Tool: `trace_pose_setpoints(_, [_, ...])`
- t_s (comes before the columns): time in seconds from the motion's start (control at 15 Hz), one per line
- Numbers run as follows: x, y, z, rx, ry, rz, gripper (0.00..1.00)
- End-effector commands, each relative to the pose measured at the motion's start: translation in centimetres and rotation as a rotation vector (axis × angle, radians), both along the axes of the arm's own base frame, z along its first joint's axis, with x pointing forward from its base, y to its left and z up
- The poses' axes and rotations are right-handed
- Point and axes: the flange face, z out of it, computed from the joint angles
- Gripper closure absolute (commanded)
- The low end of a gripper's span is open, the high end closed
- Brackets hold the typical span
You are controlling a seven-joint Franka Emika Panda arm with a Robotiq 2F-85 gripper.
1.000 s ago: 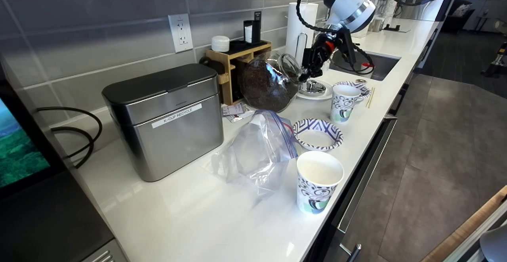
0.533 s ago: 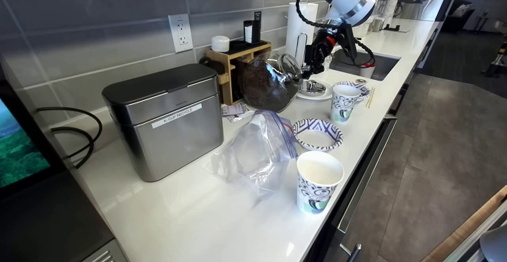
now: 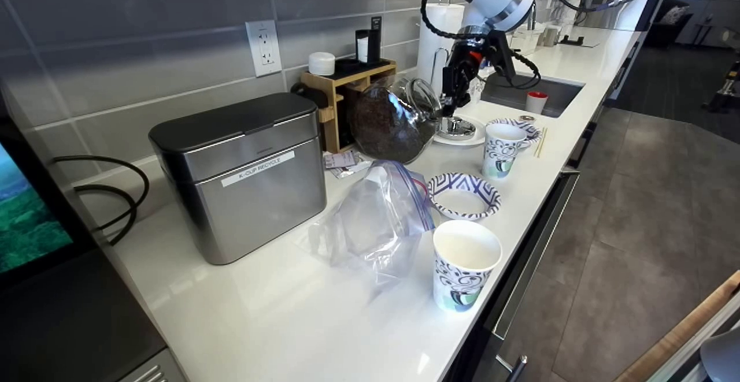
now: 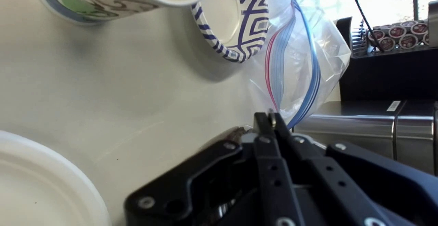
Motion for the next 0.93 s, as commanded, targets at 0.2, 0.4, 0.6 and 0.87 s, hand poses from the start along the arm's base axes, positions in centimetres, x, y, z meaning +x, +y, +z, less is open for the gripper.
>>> trace_pose_setpoints(0.2, [2.1,1.8,-0.7,-0.048,0.000,0.038,0.99])
trace_pose_setpoints(0.4, [2.5,2.2,-0.7,-0.008,-0.010,0.035,0.99])
trace_pose_setpoints(0.6, [2.6,1.9,-0.5,0.029,-0.016,0.030,0.99])
trace_pose_setpoints(0.87, [2.4,1.1,-0.3,0.063,-0.023,0.024,0.99])
